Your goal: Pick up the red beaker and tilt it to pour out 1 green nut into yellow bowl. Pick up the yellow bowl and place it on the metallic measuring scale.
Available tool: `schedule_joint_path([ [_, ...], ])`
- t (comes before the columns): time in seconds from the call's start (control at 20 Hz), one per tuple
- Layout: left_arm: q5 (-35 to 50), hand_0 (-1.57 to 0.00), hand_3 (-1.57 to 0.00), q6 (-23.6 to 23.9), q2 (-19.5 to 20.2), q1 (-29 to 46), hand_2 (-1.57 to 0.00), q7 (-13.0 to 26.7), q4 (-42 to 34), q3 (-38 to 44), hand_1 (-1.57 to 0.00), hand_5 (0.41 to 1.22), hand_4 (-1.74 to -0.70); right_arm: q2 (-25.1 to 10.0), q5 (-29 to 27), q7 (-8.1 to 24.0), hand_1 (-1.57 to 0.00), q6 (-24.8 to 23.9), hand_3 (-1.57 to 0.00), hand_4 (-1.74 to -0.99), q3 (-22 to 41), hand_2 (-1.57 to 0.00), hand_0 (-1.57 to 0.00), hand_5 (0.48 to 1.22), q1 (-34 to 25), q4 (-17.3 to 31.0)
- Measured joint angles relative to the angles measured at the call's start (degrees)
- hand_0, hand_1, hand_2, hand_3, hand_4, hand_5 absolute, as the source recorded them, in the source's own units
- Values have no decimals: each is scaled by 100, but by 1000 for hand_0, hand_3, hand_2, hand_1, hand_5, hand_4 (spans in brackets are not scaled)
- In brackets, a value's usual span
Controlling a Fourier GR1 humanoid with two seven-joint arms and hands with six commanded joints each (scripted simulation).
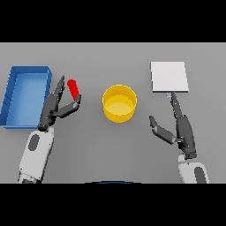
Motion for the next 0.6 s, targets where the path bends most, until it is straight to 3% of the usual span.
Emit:
schedule_joint_path([
  [0.05,-17,1,1,9,-49,-133,1,12,205,4,1,682,-1280,8,-13,118,1,-20,1,-1266,-30,1,1,635,-33,38],
  [0.4,-106,1,1,86,-49,-757,1,-145,994,122,1,684,-1290,-32,-10,158,1,-27,1,-1269,-58,1,1,643,-85,-4],
  [0.45,-102,1,1,91,-88,-820,1,-172,1065,123,1,683,-1289,3,-49,9,1,11,1,-1269,-18,1,1,642,49,-82],
  [0.6,-63,1,1,77,-51,-1073,1,-188,1387,234,1,686,-1297,8,-110,108,1,3,1,-1268,-72,1,1,639,-32,-54],
])
